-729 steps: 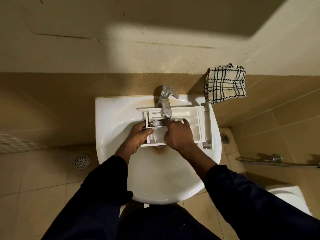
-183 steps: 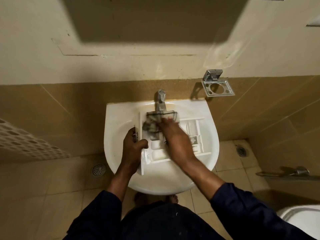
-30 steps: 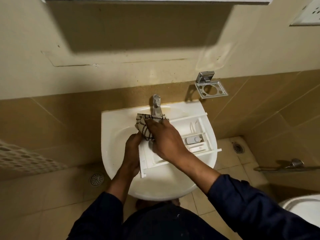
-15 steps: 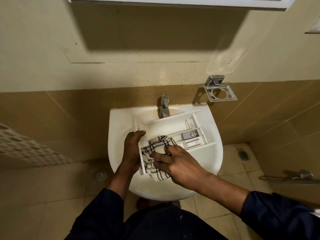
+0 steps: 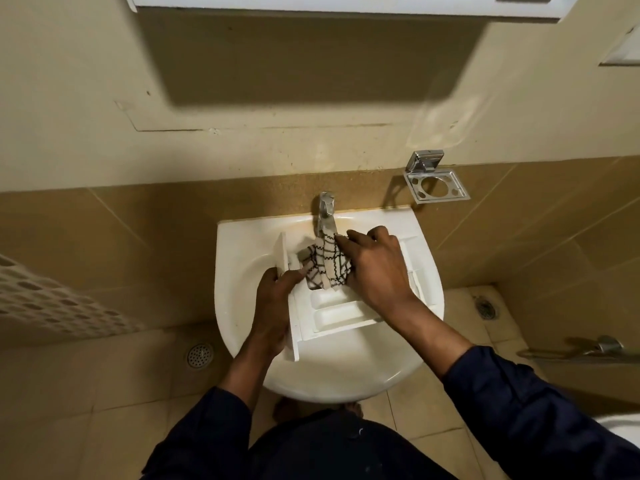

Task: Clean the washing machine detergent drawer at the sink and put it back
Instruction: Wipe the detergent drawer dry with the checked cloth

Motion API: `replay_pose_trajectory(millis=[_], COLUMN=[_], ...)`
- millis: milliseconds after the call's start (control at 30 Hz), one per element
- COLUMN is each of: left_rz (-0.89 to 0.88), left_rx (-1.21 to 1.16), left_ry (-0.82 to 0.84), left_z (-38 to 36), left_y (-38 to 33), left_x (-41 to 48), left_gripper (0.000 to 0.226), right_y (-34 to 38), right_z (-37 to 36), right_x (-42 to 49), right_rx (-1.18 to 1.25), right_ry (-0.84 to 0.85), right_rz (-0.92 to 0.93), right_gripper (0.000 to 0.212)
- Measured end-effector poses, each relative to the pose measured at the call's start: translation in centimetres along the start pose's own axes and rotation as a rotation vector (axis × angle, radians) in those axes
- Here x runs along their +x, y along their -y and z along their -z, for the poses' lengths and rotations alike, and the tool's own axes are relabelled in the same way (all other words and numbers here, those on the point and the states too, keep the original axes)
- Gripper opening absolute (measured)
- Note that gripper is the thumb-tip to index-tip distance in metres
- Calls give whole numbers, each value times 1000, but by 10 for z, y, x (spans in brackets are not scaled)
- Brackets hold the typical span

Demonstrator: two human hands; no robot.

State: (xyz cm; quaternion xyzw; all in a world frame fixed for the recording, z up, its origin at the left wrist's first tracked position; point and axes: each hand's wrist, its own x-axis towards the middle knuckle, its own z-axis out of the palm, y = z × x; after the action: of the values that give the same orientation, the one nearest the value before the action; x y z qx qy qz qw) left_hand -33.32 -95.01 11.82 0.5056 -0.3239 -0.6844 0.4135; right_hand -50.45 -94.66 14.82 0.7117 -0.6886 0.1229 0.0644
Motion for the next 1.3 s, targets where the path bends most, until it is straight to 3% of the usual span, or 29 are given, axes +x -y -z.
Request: replay_pose_trajectory(millis=[133, 300, 433, 533, 700, 800, 1000, 1100, 1200, 1300], left_rz=[7, -60, -90, -101, -120, -121, -150, -145, -136, -132], left_rx=[16, 49, 75, 106, 139, 95, 51, -16, 15, 58], left_ry=[12, 24, -24, -33, -15, -35, -121, -197, -164, -97], left_z=[-1, 5, 22, 23, 9, 13, 30, 39, 42, 31], left_y=[1, -3, -6, -3, -3, -5, -2, -5, -8, -5], left_x=[1, 0, -1, -1, 1, 3, 6, 11, 14, 9], left_gripper=[44, 44, 39, 48, 65, 48, 34, 23, 24, 34], right_y=[20, 12, -49, -72, -33, -43, -94, -92, -92, -92], right_z=[-6, -14, -5, -1, -9, -5, 2, 4, 5, 8], right_x=[-2, -9, -11, -12, -17, -17, -26, -49, -72, -72], right_rx=[102, 57, 86, 102, 155, 174, 166, 163, 192, 161], right_ry=[85, 76, 90, 148, 139, 129, 124, 147, 199, 164], right_rz=[124, 243, 90, -30, 147, 189, -30, 39, 80, -38], right_gripper=[59, 67, 74, 65, 78, 76, 75, 79, 81, 75])
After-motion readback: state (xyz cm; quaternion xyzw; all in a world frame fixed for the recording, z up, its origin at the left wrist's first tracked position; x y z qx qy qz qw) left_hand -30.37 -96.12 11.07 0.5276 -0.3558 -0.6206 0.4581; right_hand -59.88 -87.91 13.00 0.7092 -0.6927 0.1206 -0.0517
